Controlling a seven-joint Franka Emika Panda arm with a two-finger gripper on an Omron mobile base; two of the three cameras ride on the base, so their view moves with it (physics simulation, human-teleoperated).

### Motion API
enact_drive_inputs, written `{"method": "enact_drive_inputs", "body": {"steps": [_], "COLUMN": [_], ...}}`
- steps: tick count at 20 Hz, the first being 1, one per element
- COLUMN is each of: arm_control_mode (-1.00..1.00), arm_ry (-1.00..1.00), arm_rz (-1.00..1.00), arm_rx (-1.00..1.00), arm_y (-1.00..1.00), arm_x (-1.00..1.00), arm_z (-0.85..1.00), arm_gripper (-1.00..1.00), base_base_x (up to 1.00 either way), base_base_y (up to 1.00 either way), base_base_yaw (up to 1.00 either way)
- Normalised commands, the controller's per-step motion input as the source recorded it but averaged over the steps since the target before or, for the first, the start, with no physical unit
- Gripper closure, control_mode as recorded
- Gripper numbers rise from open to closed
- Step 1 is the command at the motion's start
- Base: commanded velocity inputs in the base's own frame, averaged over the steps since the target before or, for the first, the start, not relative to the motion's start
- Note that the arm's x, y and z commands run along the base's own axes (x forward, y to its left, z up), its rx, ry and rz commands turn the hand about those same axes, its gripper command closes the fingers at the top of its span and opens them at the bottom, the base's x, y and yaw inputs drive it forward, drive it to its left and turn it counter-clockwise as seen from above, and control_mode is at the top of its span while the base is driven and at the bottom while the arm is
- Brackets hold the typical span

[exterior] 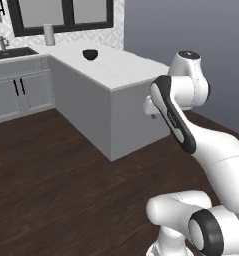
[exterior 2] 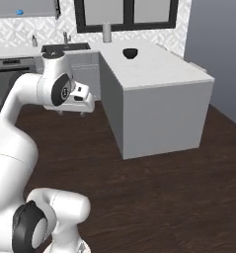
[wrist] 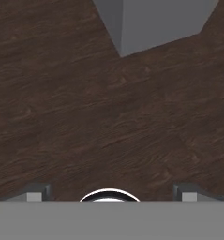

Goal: Gather all objects into one cabinet and sort the glasses and bowls to opposite sides.

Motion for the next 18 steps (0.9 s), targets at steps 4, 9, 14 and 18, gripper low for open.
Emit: {"method": "enact_drive_inputs", "body": {"steps": [4, 9, 14, 18], "arm_control_mode": [1.0, 1.0, 1.0, 1.0], "arm_ry": [0.0, 0.0, 0.0, 0.0], "arm_rz": [0.0, 0.0, 0.0, 0.0], "arm_rx": [0.0, 0.0, 0.0, 0.0], "arm_y": [0.0, 0.0, 0.0, 0.0], "arm_x": [0.0, 0.0, 0.0, 0.0], "arm_z": [0.0, 0.0, 0.0, 0.0], "arm_gripper": [-1.0, -1.0, -1.0, -1.0], "base_base_x": [0.47, 0.73, 0.71, 0.69], "base_base_y": [0.81, 1.0, 1.0, 0.97], "base_base_yaw": [0.01, 0.11, 0.31, 0.37]}}
